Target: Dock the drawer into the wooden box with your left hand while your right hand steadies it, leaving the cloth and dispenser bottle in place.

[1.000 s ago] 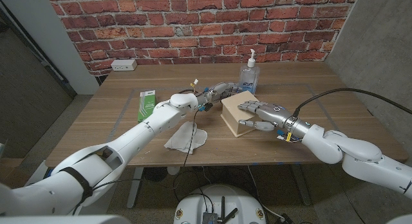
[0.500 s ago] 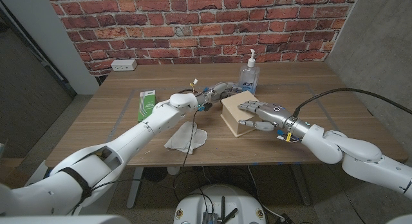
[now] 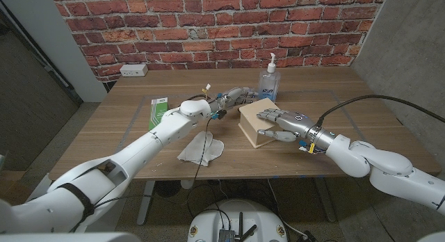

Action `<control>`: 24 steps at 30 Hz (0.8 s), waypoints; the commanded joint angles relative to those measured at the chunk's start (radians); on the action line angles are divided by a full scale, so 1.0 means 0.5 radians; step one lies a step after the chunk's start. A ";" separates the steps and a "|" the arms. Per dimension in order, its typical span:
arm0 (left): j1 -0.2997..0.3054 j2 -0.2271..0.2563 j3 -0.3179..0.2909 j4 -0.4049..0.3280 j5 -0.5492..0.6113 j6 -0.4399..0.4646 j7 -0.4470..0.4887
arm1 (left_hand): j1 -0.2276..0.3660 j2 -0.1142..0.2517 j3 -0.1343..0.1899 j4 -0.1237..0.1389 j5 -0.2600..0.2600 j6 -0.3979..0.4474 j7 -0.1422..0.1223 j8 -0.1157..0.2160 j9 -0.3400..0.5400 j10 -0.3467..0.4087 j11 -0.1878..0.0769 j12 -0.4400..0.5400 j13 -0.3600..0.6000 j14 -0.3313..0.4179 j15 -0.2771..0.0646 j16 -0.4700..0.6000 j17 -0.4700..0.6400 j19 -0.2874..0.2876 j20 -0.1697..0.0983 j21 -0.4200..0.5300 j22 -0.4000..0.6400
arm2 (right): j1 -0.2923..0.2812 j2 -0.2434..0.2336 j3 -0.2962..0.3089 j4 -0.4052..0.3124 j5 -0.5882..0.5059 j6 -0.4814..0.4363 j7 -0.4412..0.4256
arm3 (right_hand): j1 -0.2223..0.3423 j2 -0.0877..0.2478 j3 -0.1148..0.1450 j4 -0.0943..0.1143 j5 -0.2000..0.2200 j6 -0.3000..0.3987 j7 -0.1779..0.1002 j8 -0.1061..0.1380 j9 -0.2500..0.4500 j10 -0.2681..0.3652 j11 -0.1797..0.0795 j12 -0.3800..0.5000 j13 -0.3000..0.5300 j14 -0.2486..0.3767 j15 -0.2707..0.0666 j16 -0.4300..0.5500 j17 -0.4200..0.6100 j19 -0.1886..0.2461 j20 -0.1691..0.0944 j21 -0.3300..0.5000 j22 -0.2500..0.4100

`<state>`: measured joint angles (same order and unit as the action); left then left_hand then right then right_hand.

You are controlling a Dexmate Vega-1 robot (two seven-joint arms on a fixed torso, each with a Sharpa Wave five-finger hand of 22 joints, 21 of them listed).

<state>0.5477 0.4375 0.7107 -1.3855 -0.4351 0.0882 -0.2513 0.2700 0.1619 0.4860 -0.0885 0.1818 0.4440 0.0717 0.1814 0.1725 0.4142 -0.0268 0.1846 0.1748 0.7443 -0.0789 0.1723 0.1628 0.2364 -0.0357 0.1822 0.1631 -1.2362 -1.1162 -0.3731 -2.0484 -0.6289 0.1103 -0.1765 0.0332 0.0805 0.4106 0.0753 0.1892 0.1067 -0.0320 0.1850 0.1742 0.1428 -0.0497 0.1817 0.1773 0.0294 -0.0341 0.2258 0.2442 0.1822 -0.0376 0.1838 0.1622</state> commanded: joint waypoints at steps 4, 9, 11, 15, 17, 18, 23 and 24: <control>0.041 0.085 -0.039 -0.112 0.017 0.028 0.061 | -0.017 -0.003 0.021 -0.008 0.001 0.000 -0.005 0.000 0.006 0.002 -0.003 0.001 0.003 -0.043 -0.061 -0.013 0.002 -0.003 -0.127 -0.003 0.001 | -0.002 -0.001 0.002 -0.011 -0.014 0.003 -0.002 | 0.009 0.102 0.011 -0.008 -0.006 0.018 -0.009 0.003 0.004 -0.007 -0.007 0.006 0.006 0.007 -0.048 0.008 0.005 0.013 -0.125 0.005 0.006; 0.058 0.108 -0.057 -0.148 0.024 0.033 0.098 | -0.021 -0.004 0.029 -0.010 0.001 -0.002 -0.008 0.001 0.006 0.002 -0.009 0.002 0.003 -0.063 -0.065 -0.013 0.002 -0.006 -0.123 -0.003 0.002 | -0.005 -0.003 0.003 -0.019 -0.014 0.001 0.003 | 0.008 0.102 0.011 -0.008 -0.006 0.018 -0.011 0.003 0.004 -0.006 -0.011 0.007 0.006 0.008 -0.048 0.008 0.006 0.014 -0.124 0.005 0.006; 0.069 0.118 -0.066 -0.169 0.030 0.032 0.121 | -0.023 -0.005 0.032 -0.011 0.001 -0.002 -0.009 0.001 0.006 0.001 -0.011 0.002 0.003 -0.068 -0.063 -0.013 0.002 -0.006 -0.123 -0.003 0.002 | -0.009 -0.003 0.006 -0.024 -0.017 -0.006 0.004 | 0.006 0.102 0.010 -0.007 -0.007 0.018 -0.012 0.003 0.004 -0.005 -0.013 0.008 0.006 0.009 -0.048 0.009 0.007 0.015 -0.124 0.006 0.006; 0.087 0.138 -0.089 -0.201 0.023 0.035 0.147 | -0.028 -0.007 0.042 -0.014 0.000 0.000 -0.012 0.003 0.007 0.002 -0.010 0.002 0.004 -0.111 -0.059 -0.020 0.002 -0.007 -0.122 -0.003 0.002 | -0.008 0.001 0.008 -0.029 -0.014 -0.009 0.006 | 0.007 0.104 0.010 -0.007 -0.007 0.019 -0.012 0.004 0.004 -0.004 -0.015 0.008 0.006 0.008 -0.051 0.009 0.007 0.015 -0.126 0.006 0.006; 0.099 0.150 -0.102 -0.215 0.018 0.026 0.156 | -0.032 -0.008 0.048 -0.016 -0.001 0.000 -0.012 0.003 0.007 0.000 -0.016 0.002 0.004 -0.131 -0.050 -0.020 0.002 -0.009 -0.120 -0.003 0.002 | -0.003 0.000 0.007 -0.031 -0.019 -0.006 0.008 | 0.008 0.105 0.010 -0.008 -0.006 0.019 -0.012 0.004 0.004 -0.003 -0.016 0.009 0.006 0.009 -0.050 0.010 0.007 0.016 -0.126 0.006 0.006; 0.106 0.156 -0.108 -0.226 0.017 0.029 0.168 | -0.033 -0.009 0.050 -0.017 -0.001 0.000 -0.013 0.003 0.007 0.000 -0.014 0.002 0.004 -0.138 -0.052 -0.020 0.002 -0.009 -0.121 -0.003 0.002 | -0.002 0.001 0.008 -0.031 -0.020 -0.006 0.007 | 0.008 0.105 0.010 -0.008 -0.006 0.020 -0.011 0.004 0.004 -0.004 -0.015 0.008 0.006 0.009 -0.051 0.010 0.008 0.016 -0.126 0.006 0.006; 0.134 0.184 -0.135 -0.260 0.009 0.020 0.193 | -0.038 -0.011 0.060 -0.021 -0.001 0.002 -0.017 0.004 0.007 0.000 -0.017 0.002 0.004 -0.161 -0.049 -0.017 0.002 -0.012 -0.118 -0.003 0.002 | 0.007 0.004 0.009 -0.038 -0.013 -0.013 0.028 | 0.010 0.106 0.012 -0.009 -0.006 0.022 -0.011 0.005 0.004 -0.003 -0.015 0.009 0.006 0.009 -0.050 0.010 0.008 0.017 -0.126 0.006 0.006; 0.139 0.189 -0.140 -0.268 0.007 0.022 0.199 | -0.039 -0.011 0.062 -0.021 -0.001 0.004 -0.018 0.005 0.007 0.000 -0.018 0.002 0.004 -0.167 -0.048 -0.017 0.002 -0.015 -0.117 -0.004 0.002 | 0.006 0.005 0.011 -0.040 -0.013 -0.016 0.026 | 0.009 0.106 0.011 -0.009 -0.006 0.023 -0.011 0.005 0.004 -0.002 -0.015 0.010 0.006 0.009 -0.051 0.010 0.008 0.017 -0.126 0.006 0.006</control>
<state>0.5837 0.4956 0.6744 -1.4681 -0.4254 0.1018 -0.1835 0.2621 0.1540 0.5081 -0.0967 0.1817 0.4442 0.0717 0.1815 0.1748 0.4127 -0.0283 0.1846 0.1747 0.6672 -0.0625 0.1645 0.1629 0.2325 -0.0395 0.1823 0.1631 -1.2383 -1.1170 -0.3705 -2.0609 -0.6361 0.1091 -0.1770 0.0332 0.0806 0.4106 0.0752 0.1892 0.1122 -0.0372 0.1850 0.1742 0.1389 -0.0537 0.1817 0.1774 0.0294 -0.0340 0.2256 0.2440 0.1822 -0.0376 0.1838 0.1623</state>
